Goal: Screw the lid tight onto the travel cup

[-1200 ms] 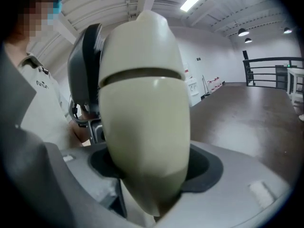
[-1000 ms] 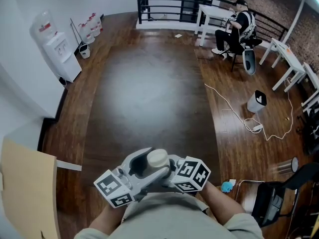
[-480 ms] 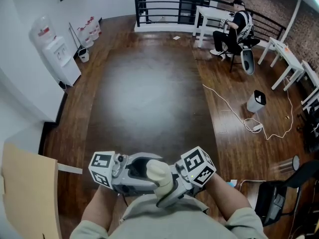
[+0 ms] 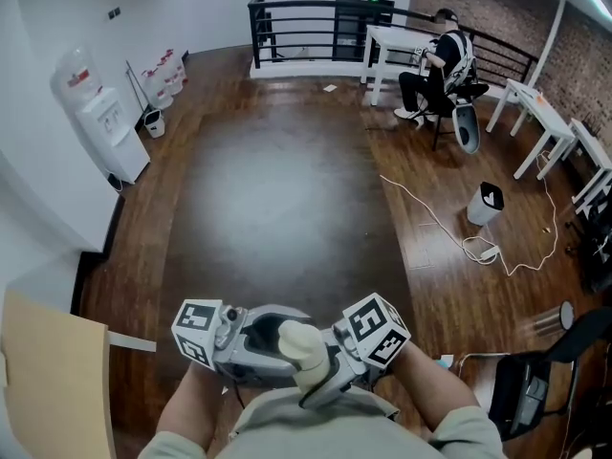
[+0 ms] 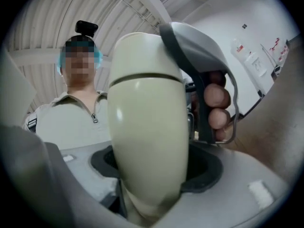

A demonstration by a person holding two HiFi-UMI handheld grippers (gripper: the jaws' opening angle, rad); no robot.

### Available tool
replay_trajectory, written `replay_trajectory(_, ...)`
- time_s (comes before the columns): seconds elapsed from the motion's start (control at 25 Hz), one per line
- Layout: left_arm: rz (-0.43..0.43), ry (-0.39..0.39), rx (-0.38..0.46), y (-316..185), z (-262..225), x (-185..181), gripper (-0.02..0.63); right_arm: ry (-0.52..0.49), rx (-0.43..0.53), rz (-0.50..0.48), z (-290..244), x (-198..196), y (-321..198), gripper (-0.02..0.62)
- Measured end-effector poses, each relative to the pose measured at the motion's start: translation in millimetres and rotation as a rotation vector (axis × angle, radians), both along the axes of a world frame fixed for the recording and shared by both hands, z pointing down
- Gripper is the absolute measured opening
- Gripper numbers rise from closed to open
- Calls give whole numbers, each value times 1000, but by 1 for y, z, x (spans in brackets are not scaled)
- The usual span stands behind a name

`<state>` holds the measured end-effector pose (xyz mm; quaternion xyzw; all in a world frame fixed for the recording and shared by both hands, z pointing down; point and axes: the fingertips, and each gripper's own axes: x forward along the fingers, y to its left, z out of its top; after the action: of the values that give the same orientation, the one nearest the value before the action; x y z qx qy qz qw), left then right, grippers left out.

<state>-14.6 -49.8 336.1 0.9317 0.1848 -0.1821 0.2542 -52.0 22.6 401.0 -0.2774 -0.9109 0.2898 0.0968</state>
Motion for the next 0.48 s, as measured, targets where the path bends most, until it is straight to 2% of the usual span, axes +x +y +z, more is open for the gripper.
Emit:
replay_trajectory(0.12,-135,-43,1,-15,5,-3,302,50,42,107,8,-1,-19,318)
replay_trajectory(0.32,-475,-126,-11,-43,13,-20,313,173,171,321,31,-5,-56,318)
replay_trajectory(0.48,-725,-207,23,-45,19,-34,313,257,264,458,49,-9,-73,318)
